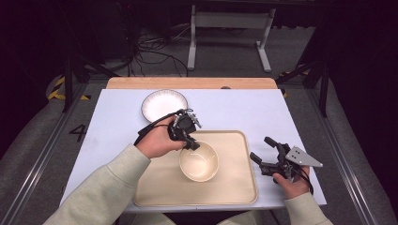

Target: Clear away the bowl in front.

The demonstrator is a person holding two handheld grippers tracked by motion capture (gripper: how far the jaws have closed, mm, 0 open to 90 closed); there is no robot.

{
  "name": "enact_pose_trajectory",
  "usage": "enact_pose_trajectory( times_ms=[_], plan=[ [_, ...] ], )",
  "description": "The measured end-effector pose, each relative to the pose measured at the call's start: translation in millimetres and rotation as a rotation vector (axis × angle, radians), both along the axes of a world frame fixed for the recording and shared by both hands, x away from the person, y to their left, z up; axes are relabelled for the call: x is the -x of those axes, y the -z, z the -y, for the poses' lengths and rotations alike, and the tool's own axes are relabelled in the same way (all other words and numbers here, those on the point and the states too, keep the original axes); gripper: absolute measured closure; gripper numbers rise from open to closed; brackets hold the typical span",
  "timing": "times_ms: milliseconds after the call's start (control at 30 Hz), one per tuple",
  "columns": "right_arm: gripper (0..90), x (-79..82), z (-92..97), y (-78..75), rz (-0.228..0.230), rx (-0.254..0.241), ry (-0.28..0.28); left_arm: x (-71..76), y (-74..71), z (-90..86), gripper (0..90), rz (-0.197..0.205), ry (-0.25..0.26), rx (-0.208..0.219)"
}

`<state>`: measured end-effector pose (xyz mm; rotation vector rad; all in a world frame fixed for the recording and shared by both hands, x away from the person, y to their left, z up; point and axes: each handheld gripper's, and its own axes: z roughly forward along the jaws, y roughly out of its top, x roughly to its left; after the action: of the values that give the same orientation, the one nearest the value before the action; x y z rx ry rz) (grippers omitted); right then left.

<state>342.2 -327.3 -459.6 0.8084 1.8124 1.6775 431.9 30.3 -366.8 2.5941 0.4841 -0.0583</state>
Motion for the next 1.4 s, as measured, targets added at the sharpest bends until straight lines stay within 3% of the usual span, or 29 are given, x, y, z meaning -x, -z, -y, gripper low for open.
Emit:
enact_pose_trajectory(
  times_ms=[367,800,1000,1400],
  plan=[
    [13.5,0.0,0.1,0.0,0.002,0.001,0.000,-1.3,10.3,0.6,80.9,0.004,-0.011,-0.022],
    [13.5,0.1,-0.1,0.0,0.002,0.001,0.000,1.3,14.4,2.2,81.3,0.042,0.005,-0.045],
    [13.4,0.2,-0.2,0.0,0.002,0.003,0.000,0.2,15.7,0.2,81.1,0.034,0.004,-0.035],
    [13.4,0.1,-0.2,0.0,0.002,0.003,0.000,-4.4,22.6,-2.4,80.0,0.040,-0.008,-0.074]
  ],
)
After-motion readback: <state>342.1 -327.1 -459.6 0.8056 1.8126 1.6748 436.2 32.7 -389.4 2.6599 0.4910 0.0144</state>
